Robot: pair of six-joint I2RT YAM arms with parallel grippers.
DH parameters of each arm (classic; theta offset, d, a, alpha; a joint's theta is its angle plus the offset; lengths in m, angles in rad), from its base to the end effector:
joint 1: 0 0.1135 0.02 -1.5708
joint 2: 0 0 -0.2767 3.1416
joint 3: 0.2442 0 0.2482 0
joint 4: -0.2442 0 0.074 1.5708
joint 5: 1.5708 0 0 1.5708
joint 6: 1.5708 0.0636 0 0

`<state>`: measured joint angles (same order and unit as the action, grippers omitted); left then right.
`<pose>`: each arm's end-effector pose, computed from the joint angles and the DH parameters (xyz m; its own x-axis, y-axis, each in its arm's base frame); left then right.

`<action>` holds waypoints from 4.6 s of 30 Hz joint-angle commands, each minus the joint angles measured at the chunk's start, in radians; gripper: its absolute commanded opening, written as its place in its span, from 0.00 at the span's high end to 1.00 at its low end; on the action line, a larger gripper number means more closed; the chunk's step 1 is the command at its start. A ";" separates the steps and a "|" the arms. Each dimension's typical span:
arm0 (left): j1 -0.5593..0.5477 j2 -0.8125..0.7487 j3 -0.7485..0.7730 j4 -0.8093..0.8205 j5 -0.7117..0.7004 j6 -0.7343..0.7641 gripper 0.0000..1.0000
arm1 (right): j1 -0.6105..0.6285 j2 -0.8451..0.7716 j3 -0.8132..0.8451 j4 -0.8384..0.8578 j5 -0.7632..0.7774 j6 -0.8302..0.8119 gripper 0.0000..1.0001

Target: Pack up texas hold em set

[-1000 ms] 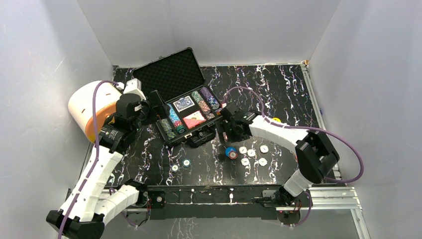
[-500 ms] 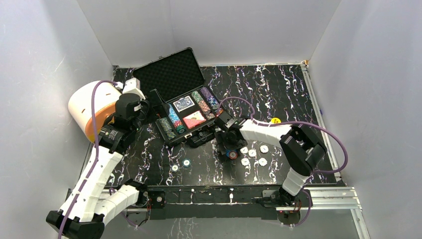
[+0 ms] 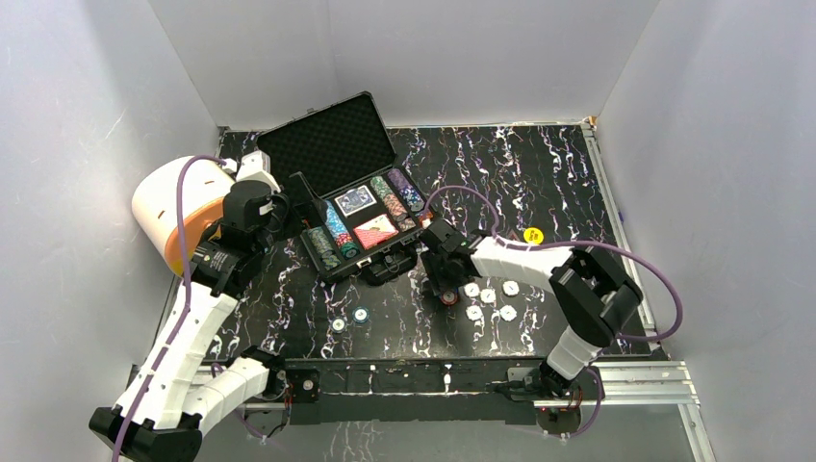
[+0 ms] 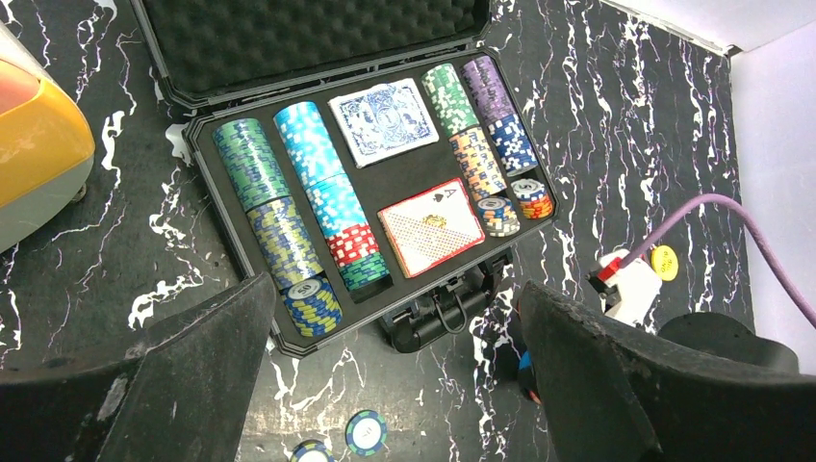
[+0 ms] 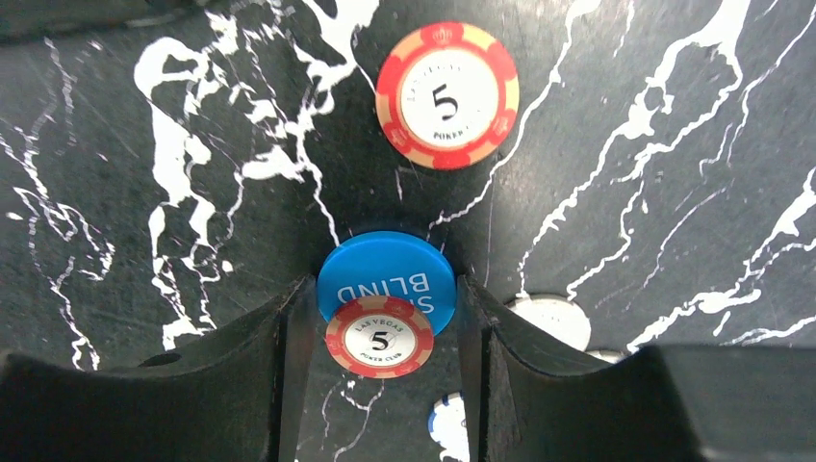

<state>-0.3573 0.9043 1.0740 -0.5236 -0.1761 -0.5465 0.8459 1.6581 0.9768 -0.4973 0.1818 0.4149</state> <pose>0.1953 -0.0610 0.3835 -0.3763 -0.4057 -0.8330 -0.0061 0.9001 -0.4356 0.2216 0.2328 0.1579 -0.8390 -0.3493 -0.4171 -0.3848 0.9230 0.0012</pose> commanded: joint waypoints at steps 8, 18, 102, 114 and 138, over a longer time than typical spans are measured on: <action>-0.002 -0.020 -0.015 0.010 -0.032 -0.001 0.02 | 0.007 -0.149 -0.210 0.552 0.091 -0.057 0.52; -0.002 -0.020 0.000 0.005 -0.050 0.013 0.02 | 0.015 -0.193 -0.147 0.571 0.147 -0.062 0.50; -0.002 -0.056 0.064 -0.042 -0.036 0.057 0.02 | -0.050 0.187 0.663 0.269 0.113 -0.137 0.15; -0.002 -0.041 0.009 0.078 0.183 0.070 0.02 | -0.332 -0.198 0.067 0.163 0.246 0.025 0.19; -0.002 0.007 0.034 0.081 0.100 0.101 0.02 | -0.617 0.000 -0.069 0.282 -0.106 -0.163 0.06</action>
<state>-0.3573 0.9188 1.0817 -0.4492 -0.0589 -0.4591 0.2348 1.6176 0.8658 -0.1841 0.1806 0.2779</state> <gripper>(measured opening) 0.983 0.950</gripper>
